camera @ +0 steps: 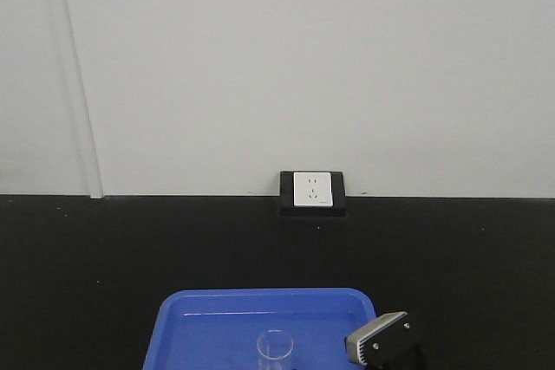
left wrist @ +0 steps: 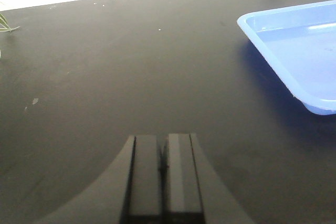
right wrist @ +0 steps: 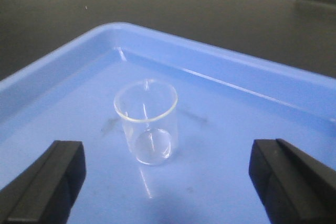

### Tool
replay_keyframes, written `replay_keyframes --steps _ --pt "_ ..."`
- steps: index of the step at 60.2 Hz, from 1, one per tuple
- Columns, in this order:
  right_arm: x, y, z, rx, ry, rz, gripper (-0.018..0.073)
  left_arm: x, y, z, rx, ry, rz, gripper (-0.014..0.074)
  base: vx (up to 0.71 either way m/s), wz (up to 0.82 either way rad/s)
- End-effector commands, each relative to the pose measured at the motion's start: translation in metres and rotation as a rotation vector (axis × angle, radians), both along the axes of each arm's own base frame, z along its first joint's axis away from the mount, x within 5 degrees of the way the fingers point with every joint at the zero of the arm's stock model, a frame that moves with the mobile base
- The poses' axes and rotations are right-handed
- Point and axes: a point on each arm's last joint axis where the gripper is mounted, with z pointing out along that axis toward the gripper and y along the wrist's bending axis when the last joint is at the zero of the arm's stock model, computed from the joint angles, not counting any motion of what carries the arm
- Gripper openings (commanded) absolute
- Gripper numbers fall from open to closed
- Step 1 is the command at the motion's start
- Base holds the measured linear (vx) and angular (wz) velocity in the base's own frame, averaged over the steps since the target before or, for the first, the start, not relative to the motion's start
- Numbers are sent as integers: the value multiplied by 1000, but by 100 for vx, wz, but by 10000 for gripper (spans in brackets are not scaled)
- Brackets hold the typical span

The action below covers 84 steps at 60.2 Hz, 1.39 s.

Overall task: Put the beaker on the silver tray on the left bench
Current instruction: 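Lower the open right gripper around the clear glass beaker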

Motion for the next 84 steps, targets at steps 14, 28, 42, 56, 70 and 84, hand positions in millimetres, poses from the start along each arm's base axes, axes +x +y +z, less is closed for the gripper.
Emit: replay_keyframes --steps 14,28,42,56,70,84 --pt "45 29 2 101 -67 68 632 2 -1 0 -7 -62 -8 1 0 0" --pt "68 42 -9 111 -63 94 599 2 -1 0 -7 -62 -8 1 0 0" --pt "86 53 -20 138 -52 110 558 2 -1 0 -7 -62 -8 1 0 0" --pt "90 54 -22 146 -55 104 312 2 -1 0 -7 -62 -8 1 0 0" --pt "87 56 2 174 -98 139 -17 2 -1 0 -7 -62 -8 1 0 0" --pt "75 46 73 128 -103 99 -14 2 -1 0 -7 -62 -8 1 0 0"
